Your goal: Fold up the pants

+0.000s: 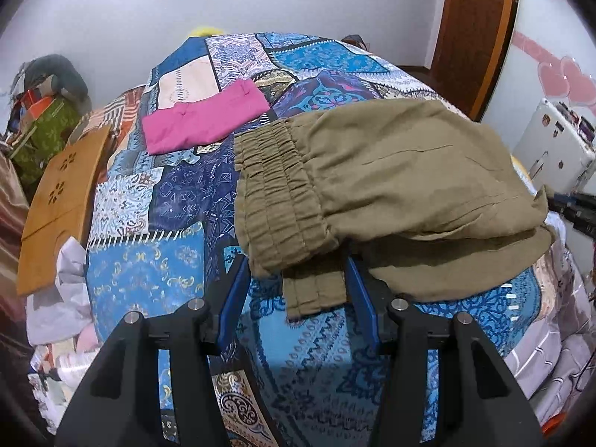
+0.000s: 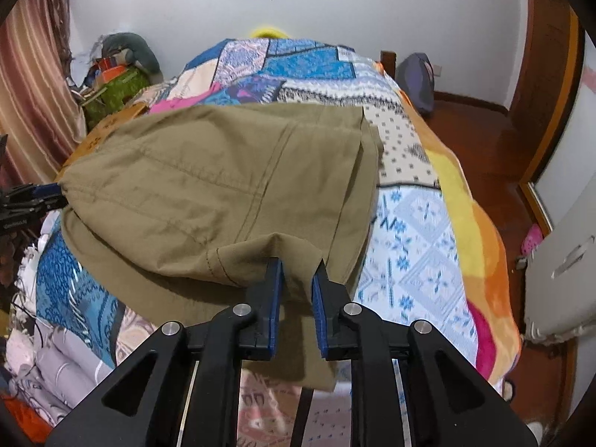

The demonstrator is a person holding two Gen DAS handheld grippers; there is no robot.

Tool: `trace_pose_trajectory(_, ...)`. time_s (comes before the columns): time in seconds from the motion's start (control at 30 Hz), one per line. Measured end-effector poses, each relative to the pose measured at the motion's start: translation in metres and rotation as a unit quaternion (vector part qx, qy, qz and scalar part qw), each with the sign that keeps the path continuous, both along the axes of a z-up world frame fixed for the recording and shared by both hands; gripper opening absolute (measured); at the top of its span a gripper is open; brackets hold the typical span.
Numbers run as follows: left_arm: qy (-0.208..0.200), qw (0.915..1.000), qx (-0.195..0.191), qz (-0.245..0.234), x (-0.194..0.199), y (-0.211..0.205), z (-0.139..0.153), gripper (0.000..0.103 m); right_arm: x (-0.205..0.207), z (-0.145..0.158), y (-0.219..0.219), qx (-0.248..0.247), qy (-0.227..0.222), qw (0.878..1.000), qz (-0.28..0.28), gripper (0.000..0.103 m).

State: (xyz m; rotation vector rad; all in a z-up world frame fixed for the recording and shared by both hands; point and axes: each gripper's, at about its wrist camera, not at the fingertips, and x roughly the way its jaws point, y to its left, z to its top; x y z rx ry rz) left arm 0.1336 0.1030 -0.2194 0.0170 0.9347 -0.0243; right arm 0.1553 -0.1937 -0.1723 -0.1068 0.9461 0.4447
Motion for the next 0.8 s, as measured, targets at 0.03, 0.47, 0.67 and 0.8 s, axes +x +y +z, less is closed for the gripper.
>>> trace_pose_trajectory(0.03,0.0,1.0,-0.003,-0.001,-0.001,0.001,0.002,0.052,-0.002,-0.001,-0.001,-0.007,0.002,1.0,0.001,0.02)
trace_pose_trajectory(0.47,-0.06,0.9932,0.075,-0.067,-0.01,-0.03,0.048,0.065,-0.022,0.021,-0.016,0.01,-0.009,0.999,-0.041,0.044)
trace_pose_trajectory(0.67,-0.026,0.9837,0.124,-0.127,0.007,-0.062,0.024,0.065,-0.022,0.043,0.005,0.029,-0.04,0.999,-0.011,0.055)
trace_pose_trajectory(0.8,-0.018,0.9756,0.154,-0.155,0.014,-0.083,0.01,0.066,-0.02,0.043,0.032,0.024,-0.046,0.998,0.026,0.062)
